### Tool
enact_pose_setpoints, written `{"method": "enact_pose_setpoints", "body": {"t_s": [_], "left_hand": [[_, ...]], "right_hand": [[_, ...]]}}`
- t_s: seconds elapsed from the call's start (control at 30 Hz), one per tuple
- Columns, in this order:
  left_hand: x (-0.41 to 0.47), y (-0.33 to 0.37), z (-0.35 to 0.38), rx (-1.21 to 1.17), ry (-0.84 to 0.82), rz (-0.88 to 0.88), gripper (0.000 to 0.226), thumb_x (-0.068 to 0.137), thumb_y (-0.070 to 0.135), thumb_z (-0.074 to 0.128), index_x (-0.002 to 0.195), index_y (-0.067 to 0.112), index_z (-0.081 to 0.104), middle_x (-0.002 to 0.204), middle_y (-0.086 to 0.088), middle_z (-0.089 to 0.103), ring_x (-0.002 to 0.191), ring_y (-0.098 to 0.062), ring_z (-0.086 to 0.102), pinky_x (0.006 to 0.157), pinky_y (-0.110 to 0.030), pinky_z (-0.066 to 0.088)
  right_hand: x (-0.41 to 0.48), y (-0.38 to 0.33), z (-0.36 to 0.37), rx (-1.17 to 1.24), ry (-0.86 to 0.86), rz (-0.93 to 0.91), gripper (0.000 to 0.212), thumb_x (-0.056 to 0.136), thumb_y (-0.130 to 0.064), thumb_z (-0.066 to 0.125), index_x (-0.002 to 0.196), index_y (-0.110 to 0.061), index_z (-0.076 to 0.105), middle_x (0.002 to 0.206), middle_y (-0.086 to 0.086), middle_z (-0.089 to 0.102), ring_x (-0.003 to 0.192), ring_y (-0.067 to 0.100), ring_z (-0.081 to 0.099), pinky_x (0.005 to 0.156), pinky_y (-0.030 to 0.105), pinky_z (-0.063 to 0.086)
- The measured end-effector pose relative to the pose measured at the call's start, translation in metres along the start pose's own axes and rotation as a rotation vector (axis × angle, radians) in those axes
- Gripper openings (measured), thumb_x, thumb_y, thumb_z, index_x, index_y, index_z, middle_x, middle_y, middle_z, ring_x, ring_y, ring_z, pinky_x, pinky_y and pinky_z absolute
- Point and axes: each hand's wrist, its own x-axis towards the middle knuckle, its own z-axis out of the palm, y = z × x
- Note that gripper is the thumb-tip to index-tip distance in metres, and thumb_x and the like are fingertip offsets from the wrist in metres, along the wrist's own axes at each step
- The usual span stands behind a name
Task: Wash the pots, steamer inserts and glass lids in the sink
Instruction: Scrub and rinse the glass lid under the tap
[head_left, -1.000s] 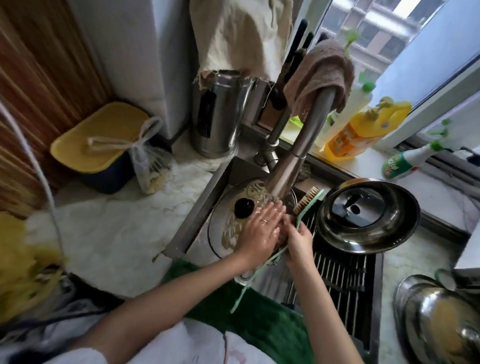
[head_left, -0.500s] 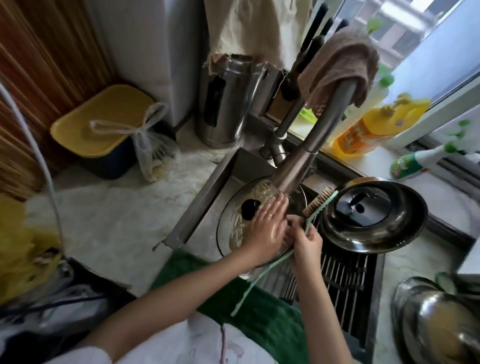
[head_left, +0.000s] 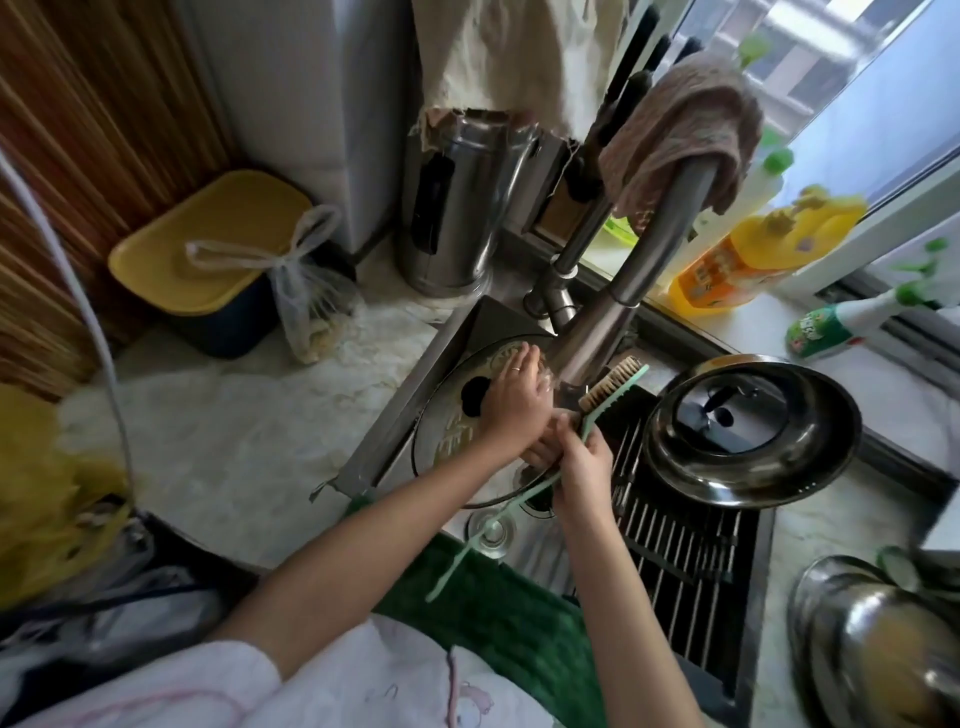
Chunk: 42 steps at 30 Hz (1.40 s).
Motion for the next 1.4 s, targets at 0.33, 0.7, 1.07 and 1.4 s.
{"method": "enact_pose_setpoints", "body": {"t_s": [0.33, 0.7, 1.07, 1.4], "left_hand": [[-0.011, -0.034, 0.007, -0.014, -0.026, 0.12, 0.049, 0.103, 0.029, 0.025, 0.15, 0.02, 0.016, 0.159, 0.0, 0.009, 0.147, -0.014, 0.003, 0.12, -0.032, 0.004], [-0.032, -0.039, 0.007, 0.013, -0.059, 0.34, 0.052, 0.096, 0.033, 0.019, 0.146, 0.024, 0.032, 0.156, 0.003, 0.025, 0.146, -0.014, 0.014, 0.116, -0.034, 0.003], [-0.05, -0.033, 0.003, 0.15, -0.141, 0.597, 0.052, 0.097, 0.033, 0.021, 0.147, 0.026, 0.025, 0.155, 0.009, 0.022, 0.145, -0.013, 0.014, 0.118, -0.03, 0.001], [0.003, -0.056, -0.013, 0.059, -0.126, -0.101, 0.053, 0.103, 0.029, 0.025, 0.15, 0.005, 0.017, 0.158, -0.012, 0.012, 0.146, -0.022, 0.013, 0.116, -0.03, 0.01]], "right_hand": [[0.011, 0.001, 0.011, -0.137, -0.04, 0.051, 0.024, 0.089, 0.01, 0.041, 0.085, -0.007, 0.059, 0.066, 0.007, 0.061, 0.057, 0.021, 0.059, 0.051, 0.026, 0.051], [0.017, 0.004, 0.0, 0.017, -0.003, 0.106, 0.014, 0.095, -0.002, 0.047, 0.097, -0.008, 0.06, 0.081, 0.008, 0.067, 0.067, 0.016, 0.068, 0.061, 0.027, 0.056], [0.016, -0.006, -0.016, 0.259, 0.107, 0.135, 0.016, 0.099, -0.006, 0.041, 0.093, -0.006, 0.056, 0.056, 0.002, 0.06, 0.045, 0.011, 0.057, 0.044, 0.02, 0.048], [-0.012, -0.013, -0.04, 0.466, 0.221, 0.081, 0.024, 0.101, -0.009, 0.037, 0.081, -0.009, 0.051, 0.067, 0.02, 0.069, 0.056, 0.023, 0.069, 0.043, 0.026, 0.054]]}}
